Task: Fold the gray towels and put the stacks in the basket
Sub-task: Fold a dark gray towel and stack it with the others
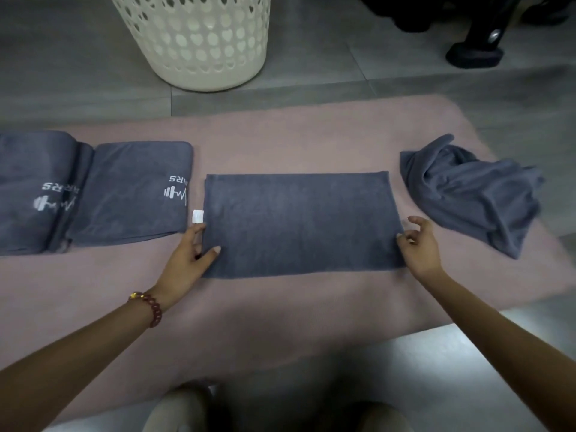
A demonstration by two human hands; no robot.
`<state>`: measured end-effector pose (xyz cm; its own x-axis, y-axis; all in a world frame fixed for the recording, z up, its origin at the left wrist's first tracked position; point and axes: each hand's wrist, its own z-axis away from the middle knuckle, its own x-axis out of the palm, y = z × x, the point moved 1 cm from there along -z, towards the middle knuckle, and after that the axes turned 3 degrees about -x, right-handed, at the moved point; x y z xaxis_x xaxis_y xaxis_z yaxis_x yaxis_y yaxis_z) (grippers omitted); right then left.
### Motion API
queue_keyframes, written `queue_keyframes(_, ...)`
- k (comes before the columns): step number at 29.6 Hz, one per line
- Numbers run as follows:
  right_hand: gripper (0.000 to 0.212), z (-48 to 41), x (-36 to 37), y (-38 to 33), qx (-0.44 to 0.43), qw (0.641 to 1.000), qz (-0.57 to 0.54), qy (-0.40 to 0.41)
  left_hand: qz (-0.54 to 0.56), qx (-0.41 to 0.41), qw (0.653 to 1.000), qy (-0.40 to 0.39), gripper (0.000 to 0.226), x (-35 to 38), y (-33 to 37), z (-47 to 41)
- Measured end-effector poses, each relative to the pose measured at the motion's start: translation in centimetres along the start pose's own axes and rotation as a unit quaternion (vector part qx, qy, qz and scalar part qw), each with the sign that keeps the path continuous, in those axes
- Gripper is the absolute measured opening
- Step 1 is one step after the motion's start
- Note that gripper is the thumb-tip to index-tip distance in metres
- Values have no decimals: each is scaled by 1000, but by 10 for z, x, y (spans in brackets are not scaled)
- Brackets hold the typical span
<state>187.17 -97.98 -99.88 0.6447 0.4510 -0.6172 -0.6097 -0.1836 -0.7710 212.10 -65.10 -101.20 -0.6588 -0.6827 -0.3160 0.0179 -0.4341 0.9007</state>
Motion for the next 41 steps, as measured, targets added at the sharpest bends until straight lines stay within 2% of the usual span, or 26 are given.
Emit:
queue_keyframes(4, 44, 5, 2, -9, -66, 995, 69, 12, -11, 25, 1000, -9, 54, -5, -6, 6)
queue_keyframes(9, 43, 4, 0, -1, -82, 988, 127, -3, -135, 39, 990, -9, 59, -3, -7, 9)
queue_keyframes(14, 41, -2, 11, -6, -80, 969, 231, -35, -286, 58, 956, 30, 55, 2, -8, 2)
queue_keyframes(20, 49, 5, 5, -7, -85, 944, 313, -68, -287, 54, 955, 58, 40, 3, -15, 11)
queue_keyframes(26, 47, 15, 1, 1, -91, 945, 305, -76, -287, 10, 954, 92, 41, 6, -18, 27)
queue_keyframes(31, 43, 16, 8, 6, -85, 951, 297, -20, -425, -83, 893, 123, 63, 36, -2, 35)
queue_keyframes(32, 43, 15, 11, 5, -105, 945, 309, 0, -418, -71, 896, 131, 69, 39, 4, 31)
queue_keyframes(34, 44, 9, 19, 1, -169, 924, 342, 13, -406, 34, 905, 118, 73, 40, 13, 10)
queue_keyframes(36, 54, 1, 29, -6, -209, 913, 350, -21, -447, 164, 876, 76, 65, 42, 23, -23)
queue_keyframes(37, 63, -3, 35, -13, -220, 909, 351, -50, -475, 201, 856, 42, 63, 45, 29, -41)
queue_keyframes(39, 73, -11, 50, -25, -255, 886, 371, -107, -534, 228, 814, -13, 65, 52, 34, -71)
queue_keyframes(41, 76, -24, 65, -34, -286, 855, 403, -158, -562, 199, 803, -22, 70, 53, 29, -90)
